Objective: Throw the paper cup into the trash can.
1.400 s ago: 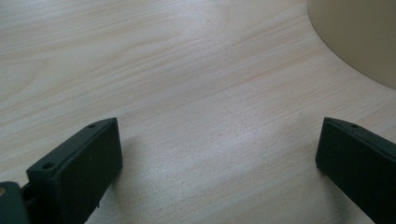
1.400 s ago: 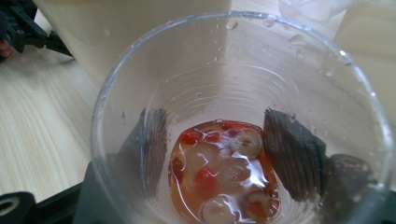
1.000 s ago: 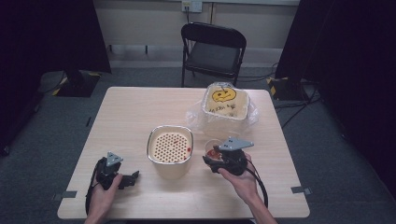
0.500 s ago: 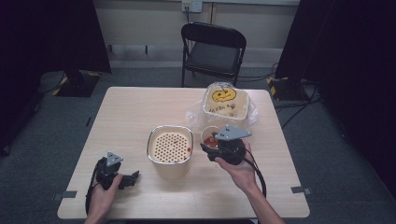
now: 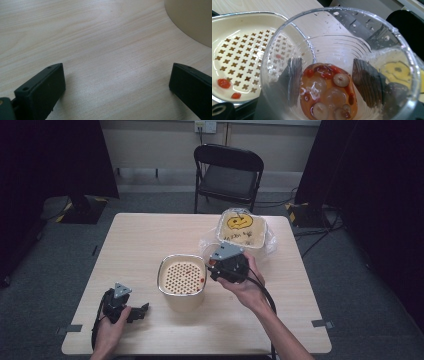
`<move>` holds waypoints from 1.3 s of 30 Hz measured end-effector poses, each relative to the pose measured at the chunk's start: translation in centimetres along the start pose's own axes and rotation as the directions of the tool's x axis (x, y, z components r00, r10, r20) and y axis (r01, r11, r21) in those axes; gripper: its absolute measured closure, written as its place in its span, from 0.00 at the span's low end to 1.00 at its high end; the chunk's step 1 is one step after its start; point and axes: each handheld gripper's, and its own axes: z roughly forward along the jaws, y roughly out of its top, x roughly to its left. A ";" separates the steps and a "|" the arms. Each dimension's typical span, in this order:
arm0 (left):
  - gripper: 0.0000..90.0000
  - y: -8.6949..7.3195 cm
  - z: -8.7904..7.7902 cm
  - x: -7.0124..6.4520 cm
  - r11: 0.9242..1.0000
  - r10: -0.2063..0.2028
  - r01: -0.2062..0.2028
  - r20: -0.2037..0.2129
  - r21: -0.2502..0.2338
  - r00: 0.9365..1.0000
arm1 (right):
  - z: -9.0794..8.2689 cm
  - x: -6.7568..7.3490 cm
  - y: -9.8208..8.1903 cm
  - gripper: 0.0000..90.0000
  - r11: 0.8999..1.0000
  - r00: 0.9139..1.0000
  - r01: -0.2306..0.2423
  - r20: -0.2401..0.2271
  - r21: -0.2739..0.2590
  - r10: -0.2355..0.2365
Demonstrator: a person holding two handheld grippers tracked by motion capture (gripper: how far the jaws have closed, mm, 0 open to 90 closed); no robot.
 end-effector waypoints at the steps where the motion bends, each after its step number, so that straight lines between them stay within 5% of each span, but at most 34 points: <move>1: 0.00 0.0 0.0 0.0 1.000 0.001 -0.001 0.000 0.000 1.000 | 0.1 0.1 0.3 0.47 1.000 1.000 0.013 0.007 0.005 -0.013; 11: 0.00 0.0 0.0 0.0 1.000 -0.007 0.007 0.001 -0.004 1.000 | 1.1 1.2 2.4 0.47 0.988 0.988 0.137 0.068 0.066 -0.141; 17: 0.00 0.0 0.0 0.0 1.000 -0.007 0.007 0.001 -0.004 1.000 | 2.1 2.5 3.1 0.47 0.958 0.953 0.261 0.126 0.122 -0.276; 20: 0.00 0.0 0.0 0.0 1.000 -0.007 0.007 0.001 -0.004 1.000 | 2.4 2.8 3.3 0.48 0.952 0.947 0.277 0.130 0.130 -0.293; 21: 0.00 0.0 0.0 0.0 1.000 -0.007 0.007 0.001 -0.004 1.000 | 2.6 3.1 3.6 0.48 0.939 0.932 0.311 0.146 0.145 -0.331; 23: 0.00 0.0 0.0 0.0 1.000 -0.006 0.006 0.001 -0.004 1.000 | 2.7 3.5 3.8 0.48 0.930 0.923 0.331 0.152 0.158 -0.354; 24: 0.00 0.0 0.0 0.0 1.000 -0.006 0.006 0.001 -0.004 1.000 | 2.8 3.8 4.1 0.48 0.919 0.911 0.356 0.158 0.170 -0.382; 28: 0.00 0.0 0.0 0.0 1.000 0.001 -0.001 0.000 0.001 1.000 | 3.2 4.5 4.2 0.48 0.894 0.883 0.402 0.176 0.197 -0.436; 29: 0.00 0.0 0.0 0.0 1.000 0.001 -0.001 0.000 0.001 1.000 | 3.2 4.5 4.2 0.48 0.894 0.883 0.402 0.176 0.197 -0.436; 34: 0.00 0.0 0.0 0.0 1.000 -0.007 0.007 0.001 -0.004 1.000 | 3.9 5.4 4.4 0.48 0.838 0.821 0.486 0.197 0.250 -0.535; 35: 0.00 0.0 0.0 0.0 1.000 -0.007 0.007 0.001 -0.004 1.000 | 3.9 5.4 4.4 0.48 0.838 0.821 0.486 0.197 0.250 -0.535; 37: 0.00 0.0 0.0 0.0 1.000 -0.007 0.007 0.001 -0.004 1.000 | 4.2 5.7 4.6 0.49 0.804 0.785 0.526 0.206 0.278 -0.585; 39: 0.00 0.0 0.0 0.0 1.000 -0.007 0.007 0.001 -0.004 1.000 | 4.3 5.8 4.7 0.49 0.789 0.766 0.543 0.215 0.288 -0.606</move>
